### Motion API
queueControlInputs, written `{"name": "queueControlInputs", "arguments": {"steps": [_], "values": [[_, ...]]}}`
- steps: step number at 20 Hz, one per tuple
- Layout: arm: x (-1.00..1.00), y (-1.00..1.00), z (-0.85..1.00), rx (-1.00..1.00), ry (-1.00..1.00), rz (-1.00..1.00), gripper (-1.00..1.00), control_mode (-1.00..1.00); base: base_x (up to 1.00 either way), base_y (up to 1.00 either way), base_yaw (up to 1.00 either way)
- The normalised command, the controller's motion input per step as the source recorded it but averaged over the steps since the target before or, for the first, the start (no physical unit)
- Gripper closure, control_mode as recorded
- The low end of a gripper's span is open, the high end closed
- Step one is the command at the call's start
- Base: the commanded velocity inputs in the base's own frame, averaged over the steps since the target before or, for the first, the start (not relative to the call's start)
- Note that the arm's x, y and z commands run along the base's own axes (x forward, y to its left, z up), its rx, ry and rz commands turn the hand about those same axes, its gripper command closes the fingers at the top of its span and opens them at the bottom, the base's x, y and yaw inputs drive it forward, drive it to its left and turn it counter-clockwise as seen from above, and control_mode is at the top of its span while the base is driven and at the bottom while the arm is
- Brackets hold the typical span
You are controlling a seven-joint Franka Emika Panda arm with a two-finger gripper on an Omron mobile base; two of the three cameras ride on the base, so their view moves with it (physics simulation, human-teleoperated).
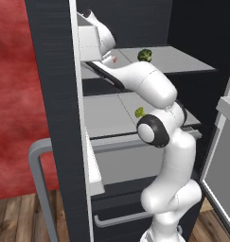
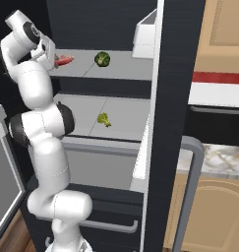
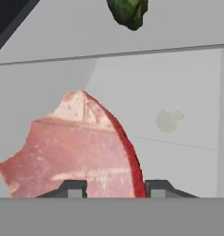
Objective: Place one broccoli and one steak in each tupperware on the nearby counter, to pack two identical lunches.
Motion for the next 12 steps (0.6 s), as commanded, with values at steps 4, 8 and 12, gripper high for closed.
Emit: {"name": "queueControlInputs", "arguments": {"steps": [4,8,12], "values": [[0.0,-0.07,-0.12,0.0,-0.18,0.0,1.0,-1.0,0.0,0.0,0.0],[0.0,-0.08,-0.19,0.0,-0.34,0.05,1.0,-1.0,0.0,0.0,0.0],[0.0,-0.22,-0.32,0.0,-0.33,0.06,1.0,-1.0,0.0,0.0,0.0]]}}
